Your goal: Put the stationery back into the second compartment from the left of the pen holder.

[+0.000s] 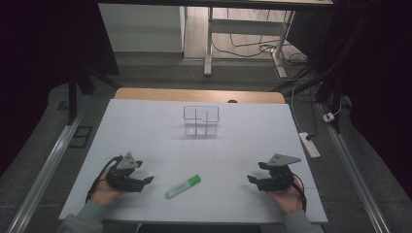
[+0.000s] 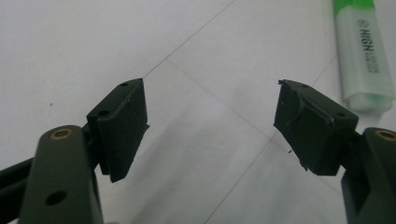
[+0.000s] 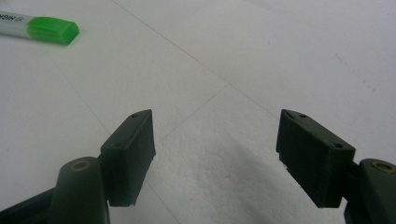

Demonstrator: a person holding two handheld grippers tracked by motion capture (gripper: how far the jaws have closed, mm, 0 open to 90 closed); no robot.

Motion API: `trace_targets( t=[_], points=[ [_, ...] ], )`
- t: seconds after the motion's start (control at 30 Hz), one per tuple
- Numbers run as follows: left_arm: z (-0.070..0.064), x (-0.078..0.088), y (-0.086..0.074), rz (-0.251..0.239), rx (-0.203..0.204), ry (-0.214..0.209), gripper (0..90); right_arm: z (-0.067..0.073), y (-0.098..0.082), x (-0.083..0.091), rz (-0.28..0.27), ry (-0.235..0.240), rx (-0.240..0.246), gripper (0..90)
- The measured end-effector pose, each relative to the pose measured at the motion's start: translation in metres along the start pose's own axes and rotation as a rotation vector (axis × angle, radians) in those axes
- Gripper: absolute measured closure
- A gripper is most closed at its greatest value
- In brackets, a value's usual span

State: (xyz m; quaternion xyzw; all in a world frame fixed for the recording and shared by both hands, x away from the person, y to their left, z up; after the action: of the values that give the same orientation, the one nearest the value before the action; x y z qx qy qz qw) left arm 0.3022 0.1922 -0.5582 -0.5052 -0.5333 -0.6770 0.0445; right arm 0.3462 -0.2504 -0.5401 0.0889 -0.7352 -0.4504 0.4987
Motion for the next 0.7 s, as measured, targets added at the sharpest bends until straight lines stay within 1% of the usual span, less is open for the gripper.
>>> trace_targets(
  t=[0.03,0.27,0.37,0.53,0.7],
  points=[
    [-0.002,0.0,0.003,0.004,-0.008,0.001,25.8,0.0,0.0,0.0,-0.001,-0.001,-0.003,28.3],
    [-0.022,-0.007,0.027,0.044,-0.061,-0.051,25.8,-0.002,0.0,0.001,-0.005,-0.005,-0.009,28.3],
    [-0.026,-0.011,0.036,0.058,-0.064,-0.062,26.3,-0.002,0.0,0.001,0.0,-0.004,-0.008,28.4],
    [-0.031,-0.017,0.047,0.073,-0.051,-0.085,27.6,-0.002,0.0,0.001,-0.001,-0.004,-0.011,28.4],
    [-0.039,-0.023,0.055,0.104,-0.062,-0.106,28.7,-0.002,-0.001,0.0,0.002,-0.006,-0.011,28.4]
  ],
)
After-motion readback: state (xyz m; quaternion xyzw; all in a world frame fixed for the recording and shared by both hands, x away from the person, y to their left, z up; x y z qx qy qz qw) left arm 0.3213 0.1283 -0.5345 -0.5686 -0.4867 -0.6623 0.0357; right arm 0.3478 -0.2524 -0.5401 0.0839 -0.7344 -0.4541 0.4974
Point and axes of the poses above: each handheld gripper's, and its own axes: x roughly backward along the jaws, y roughly out of its top, z roughly to its left, the point moved 5 cm from there along -x, roughly forward along the jaws, and after that the axes turned 8 degrees about x, right-handed, at the moved point
